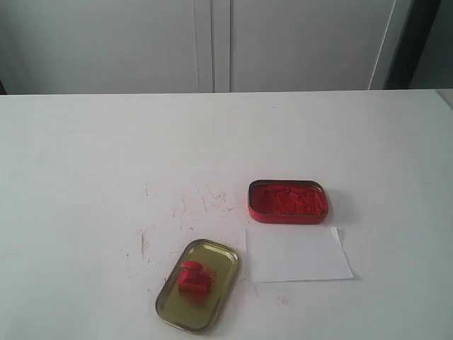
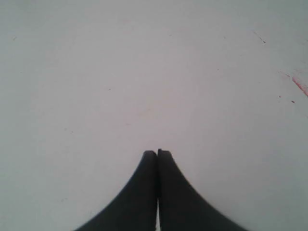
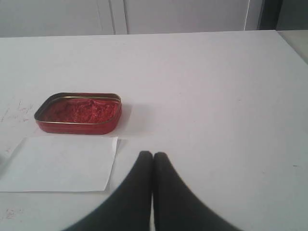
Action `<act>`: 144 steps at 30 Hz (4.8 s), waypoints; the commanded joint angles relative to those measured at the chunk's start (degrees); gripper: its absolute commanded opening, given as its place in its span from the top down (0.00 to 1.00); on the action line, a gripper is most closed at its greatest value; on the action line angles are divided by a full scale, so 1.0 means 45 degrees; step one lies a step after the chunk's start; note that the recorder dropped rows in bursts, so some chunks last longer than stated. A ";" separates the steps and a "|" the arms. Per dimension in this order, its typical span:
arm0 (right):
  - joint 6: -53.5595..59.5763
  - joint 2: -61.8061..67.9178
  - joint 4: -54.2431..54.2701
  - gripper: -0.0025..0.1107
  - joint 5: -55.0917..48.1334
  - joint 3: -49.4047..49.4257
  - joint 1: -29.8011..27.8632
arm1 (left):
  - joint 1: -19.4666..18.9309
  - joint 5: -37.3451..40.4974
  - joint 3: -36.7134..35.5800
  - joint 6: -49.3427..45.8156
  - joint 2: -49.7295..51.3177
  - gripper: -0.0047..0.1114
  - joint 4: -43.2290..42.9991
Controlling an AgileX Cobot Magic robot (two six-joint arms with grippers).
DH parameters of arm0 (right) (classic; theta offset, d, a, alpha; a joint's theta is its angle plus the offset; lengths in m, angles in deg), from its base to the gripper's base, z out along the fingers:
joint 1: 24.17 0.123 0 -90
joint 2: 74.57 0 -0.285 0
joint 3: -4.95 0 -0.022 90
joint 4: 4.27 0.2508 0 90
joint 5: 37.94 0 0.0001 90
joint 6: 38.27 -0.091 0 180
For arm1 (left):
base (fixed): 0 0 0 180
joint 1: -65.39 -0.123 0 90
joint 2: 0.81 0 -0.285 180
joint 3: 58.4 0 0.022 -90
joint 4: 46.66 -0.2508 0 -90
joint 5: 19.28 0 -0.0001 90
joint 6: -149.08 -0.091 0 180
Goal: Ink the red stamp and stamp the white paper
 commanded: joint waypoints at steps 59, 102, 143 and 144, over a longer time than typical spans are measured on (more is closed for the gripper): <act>-0.0040 -0.0077 0.0049 0.98 0.0179 0.0065 0.0046 | 0.0019 -0.4686 -0.0082 -0.0224 -0.0055 0.96 0.0034; -0.0258 -0.0077 0.0018 0.98 0.0179 0.0065 0.0046 | 0.0019 0.3447 0.8544 -0.1742 0.8279 0.96 -0.0772; -0.0258 -0.0077 0.0022 0.98 0.0179 0.0065 0.0046 | 0.4727 0.7046 1.6518 -0.5105 2.0784 0.96 -0.0212; -0.0258 -0.0077 0.0022 0.98 0.0179 0.0065 0.0046 | 0.4840 0.7072 1.6645 -0.5230 2.0920 0.96 -0.0148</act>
